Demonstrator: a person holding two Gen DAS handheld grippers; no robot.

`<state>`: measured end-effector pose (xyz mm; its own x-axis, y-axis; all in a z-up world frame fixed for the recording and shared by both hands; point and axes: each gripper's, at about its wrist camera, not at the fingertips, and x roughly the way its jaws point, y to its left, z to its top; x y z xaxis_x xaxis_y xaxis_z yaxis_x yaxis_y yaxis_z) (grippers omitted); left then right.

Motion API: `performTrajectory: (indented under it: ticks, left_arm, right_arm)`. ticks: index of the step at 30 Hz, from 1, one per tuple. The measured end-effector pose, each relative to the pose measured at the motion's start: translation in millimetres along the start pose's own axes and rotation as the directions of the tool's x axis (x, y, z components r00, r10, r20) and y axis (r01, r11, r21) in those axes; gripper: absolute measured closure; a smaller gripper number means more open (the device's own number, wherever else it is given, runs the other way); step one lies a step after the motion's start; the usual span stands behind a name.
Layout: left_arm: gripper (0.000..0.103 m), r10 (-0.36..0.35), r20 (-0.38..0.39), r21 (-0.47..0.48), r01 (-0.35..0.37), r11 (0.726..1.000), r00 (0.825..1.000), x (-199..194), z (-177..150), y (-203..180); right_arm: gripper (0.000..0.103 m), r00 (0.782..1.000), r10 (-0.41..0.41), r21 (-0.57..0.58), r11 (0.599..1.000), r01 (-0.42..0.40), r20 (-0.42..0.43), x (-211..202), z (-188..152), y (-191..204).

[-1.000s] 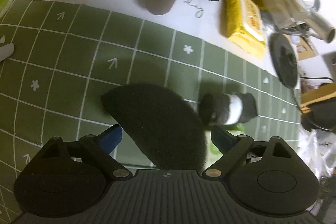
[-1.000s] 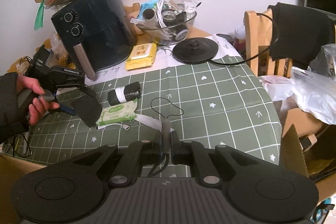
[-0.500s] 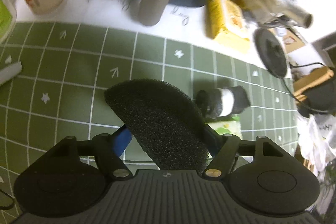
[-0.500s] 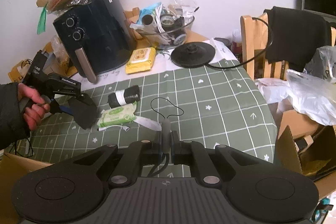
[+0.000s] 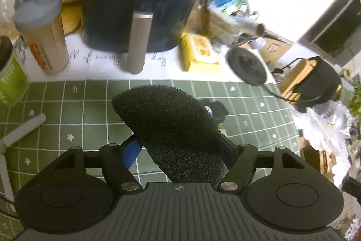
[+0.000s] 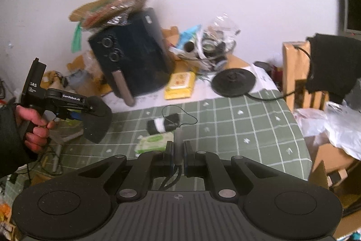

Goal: Organize soft objects
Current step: 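Carry the foam wedge in the left gripper over the cardboard box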

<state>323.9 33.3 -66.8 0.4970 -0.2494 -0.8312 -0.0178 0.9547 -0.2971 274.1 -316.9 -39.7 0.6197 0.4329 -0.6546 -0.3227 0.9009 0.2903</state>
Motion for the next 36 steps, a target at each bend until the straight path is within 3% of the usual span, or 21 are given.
performTrajectory:
  ticks: [7, 16, 27, 28, 30, 31, 32, 36]
  left_arm:
    - [0.032, -0.045, 0.049, 0.027, 0.044, 0.999, 0.998, -44.9, -14.0, -8.9]
    - [0.032, -0.048, 0.088, 0.138, 0.035, 0.990, 0.995, -92.1, -47.8, -27.3]
    - [0.032, -0.087, 0.059, 0.134, 0.079, 0.988, 0.994, -123.5, -87.2, -30.0]
    - [0.032, -0.090, 0.056, 0.130, 0.082, 0.988, 0.994, -125.6, -91.1, -30.2]
    - [0.032, -0.096, 0.047, 0.126, 0.089, 0.988, 0.994, -128.6, -99.1, -31.1]
    - [0.032, -0.097, 0.042, 0.122, 0.091, 0.988, 0.994, -129.7, -103.3, -31.6]
    - [0.032, -0.096, 0.034, 0.119, 0.092, 0.989, 0.995, -130.1, -107.7, -32.0]
    - [0.031, -0.096, 0.008, 0.096, 0.095, 0.991, 0.995, -130.8, -122.9, -31.0]
  right_arm:
    - [0.093, 0.992, 0.118, -0.064, 0.991, -0.120, -0.034, -13.5, 2.2, 16.3]
    - [0.093, 0.964, 0.226, -0.152, 0.957, -0.246, -0.139, -13.4, -12.3, 36.5]
    - [0.092, 0.898, 0.309, -0.260, 0.882, -0.394, -0.312, -0.5, -25.7, 61.9]
    - [0.088, 0.897, 0.296, -0.271, 0.880, -0.389, -0.327, 2.2, -28.1, 64.2]
    - [0.060, 0.894, 0.277, -0.290, 0.875, -0.386, -0.353, 6.4, -34.2, 68.1]
    - [0.036, 0.894, 0.275, -0.299, 0.873, -0.387, -0.355, 6.4, -36.8, 70.0]
    - [0.020, 0.896, 0.276, -0.306, 0.870, -0.387, -0.349, 5.2, -39.4, 71.7]
    - [0.011, 0.896, 0.287, -0.293, 0.873, -0.390, -0.338, 2.2, -41.3, 70.0]
